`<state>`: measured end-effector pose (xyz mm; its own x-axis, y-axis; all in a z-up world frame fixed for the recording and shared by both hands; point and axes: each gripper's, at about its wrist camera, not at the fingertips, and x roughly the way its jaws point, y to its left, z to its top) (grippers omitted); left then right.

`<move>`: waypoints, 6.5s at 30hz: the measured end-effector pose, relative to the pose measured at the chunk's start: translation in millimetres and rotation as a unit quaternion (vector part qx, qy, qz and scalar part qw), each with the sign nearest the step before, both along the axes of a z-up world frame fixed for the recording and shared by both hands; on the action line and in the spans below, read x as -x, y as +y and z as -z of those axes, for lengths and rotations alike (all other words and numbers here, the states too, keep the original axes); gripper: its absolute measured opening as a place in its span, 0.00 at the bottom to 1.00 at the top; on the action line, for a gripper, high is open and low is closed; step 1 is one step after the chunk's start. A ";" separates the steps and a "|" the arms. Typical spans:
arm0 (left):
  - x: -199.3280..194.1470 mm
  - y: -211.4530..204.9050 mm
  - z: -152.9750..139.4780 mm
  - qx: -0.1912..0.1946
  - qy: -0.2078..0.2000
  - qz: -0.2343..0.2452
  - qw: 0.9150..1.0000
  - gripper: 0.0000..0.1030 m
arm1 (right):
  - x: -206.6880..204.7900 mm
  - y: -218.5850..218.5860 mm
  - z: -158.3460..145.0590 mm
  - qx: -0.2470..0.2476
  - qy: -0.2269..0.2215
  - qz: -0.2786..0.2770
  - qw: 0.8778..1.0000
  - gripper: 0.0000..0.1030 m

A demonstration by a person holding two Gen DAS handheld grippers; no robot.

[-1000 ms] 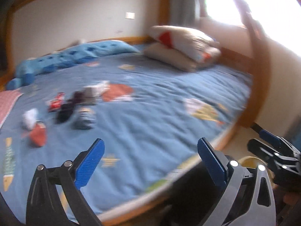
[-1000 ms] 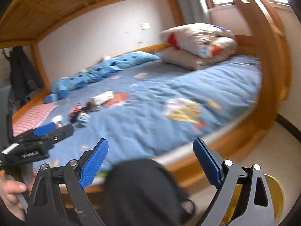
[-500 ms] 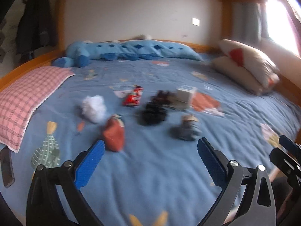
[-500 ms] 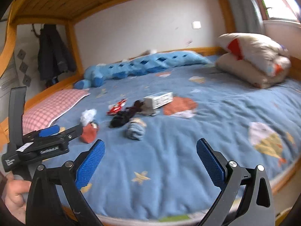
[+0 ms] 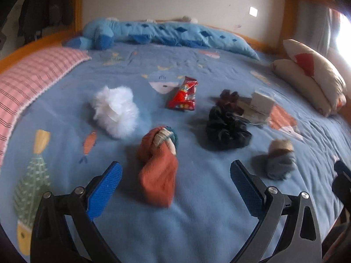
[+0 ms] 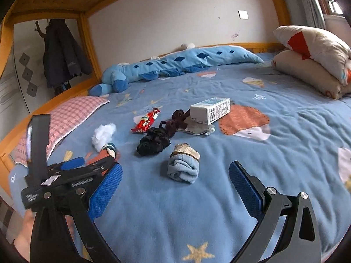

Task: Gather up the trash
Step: 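Grasp the orange sock with the left tool while the right tool grasps the grey-blue sock, then carry both socks to the yellow bucket and open both tools, then move both tools back over the bed toward the remaining items, then grasp the white fluffy hair tie with the left tool while the right tool grasps the black scrunchie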

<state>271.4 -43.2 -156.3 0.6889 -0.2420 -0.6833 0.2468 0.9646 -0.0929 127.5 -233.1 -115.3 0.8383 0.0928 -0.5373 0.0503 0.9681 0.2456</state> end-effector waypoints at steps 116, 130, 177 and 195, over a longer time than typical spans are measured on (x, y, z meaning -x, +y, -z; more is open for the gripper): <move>399.2 -364.5 -21.2 0.028 0.108 0.561 0.820 0.91 | 463.5 -254.8 3.0 -0.039 0.087 0.350 0.932 0.70; 276.2 -225.7 -71.9 0.068 0.022 0.392 0.917 0.96 | 335.0 -189.9 -35.6 -0.013 0.012 0.227 0.974 0.90; -67.3 46.3 -19.9 0.004 0.028 -0.037 0.999 0.96 | -92.4 26.1 -2.2 -0.016 0.022 -0.048 0.998 0.92; -158.2 45.8 27.4 0.006 0.079 -0.077 0.994 0.34 | -139.4 20.5 29.9 -0.023 0.067 -0.049 0.996 0.92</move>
